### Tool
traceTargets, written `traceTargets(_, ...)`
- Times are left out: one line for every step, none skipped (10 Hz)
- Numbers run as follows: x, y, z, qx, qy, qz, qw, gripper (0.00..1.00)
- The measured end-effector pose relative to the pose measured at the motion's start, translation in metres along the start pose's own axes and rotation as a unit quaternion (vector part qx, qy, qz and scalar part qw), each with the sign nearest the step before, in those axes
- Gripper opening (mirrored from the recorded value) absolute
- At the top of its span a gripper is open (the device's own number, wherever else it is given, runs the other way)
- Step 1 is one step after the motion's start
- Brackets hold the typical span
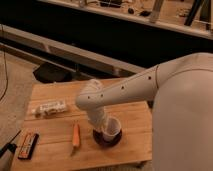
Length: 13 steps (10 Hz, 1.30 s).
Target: Place the ceramic cup in the ceramic bowl
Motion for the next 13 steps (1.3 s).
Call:
traceTargets(-0.002,-0.001,0.006,-0.001,0.004,-0.004,1.0000,0.02)
traceTargets(-0.004,-0.002,0.009,-0.002,0.007,-0.004,1.0000,0.09)
traceTargets(-0.006,-0.002,0.010,-0.005,0.008,-0.003,1.0000,0.18)
traceTargets(-0.008,-0.003,0.011,-0.007,0.007,-0.002,0.9999,0.27)
traceTargets(-0.013,-0.003,0.011,-0.011,0.003,0.001,0.9999,0.41)
traceTargets(-0.015,-0.005,0.011,-0.011,0.002,0.003,0.9999,0.51)
traceTargets(-0.016,-0.006,0.011,-0.010,0.001,0.004,0.9999,0.59)
traceTargets(-0.017,-0.007,0.009,-0.010,-0.001,0.006,0.9999,0.71)
traceTargets(-0.018,-0.007,0.009,-0.010,-0.002,0.007,0.9999,0.77)
traceTargets(-0.019,-0.008,0.008,-0.011,-0.003,0.009,0.9999,0.80)
traceTargets(-0.019,-0.008,0.008,-0.010,-0.004,0.010,0.9999,0.80)
traceTargets(-0.020,-0.009,0.008,-0.011,-0.006,0.011,0.9999,0.80)
traceTargets(-0.019,-0.009,0.007,-0.011,-0.006,0.012,0.9999,0.80)
